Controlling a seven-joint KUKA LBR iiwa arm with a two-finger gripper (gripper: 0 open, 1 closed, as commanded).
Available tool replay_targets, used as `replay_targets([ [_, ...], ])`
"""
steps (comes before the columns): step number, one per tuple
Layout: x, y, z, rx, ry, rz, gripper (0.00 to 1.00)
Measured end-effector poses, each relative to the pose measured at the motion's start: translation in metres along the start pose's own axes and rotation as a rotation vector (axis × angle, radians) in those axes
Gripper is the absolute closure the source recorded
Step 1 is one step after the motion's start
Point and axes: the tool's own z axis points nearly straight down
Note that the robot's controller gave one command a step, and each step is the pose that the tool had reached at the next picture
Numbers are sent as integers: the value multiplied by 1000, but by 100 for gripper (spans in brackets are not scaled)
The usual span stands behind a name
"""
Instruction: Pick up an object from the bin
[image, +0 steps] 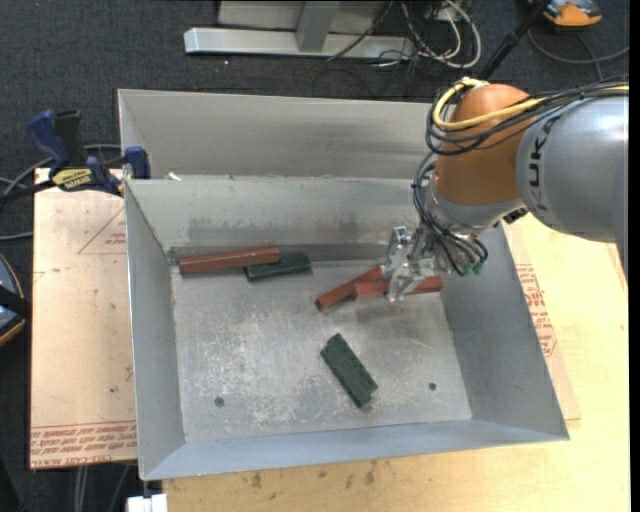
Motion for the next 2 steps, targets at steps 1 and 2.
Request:
replay_targets([
  [1, 0, 0, -20, 0, -2, 0, 100],
  [2, -2, 0, -33, 2, -9, 0, 100],
])
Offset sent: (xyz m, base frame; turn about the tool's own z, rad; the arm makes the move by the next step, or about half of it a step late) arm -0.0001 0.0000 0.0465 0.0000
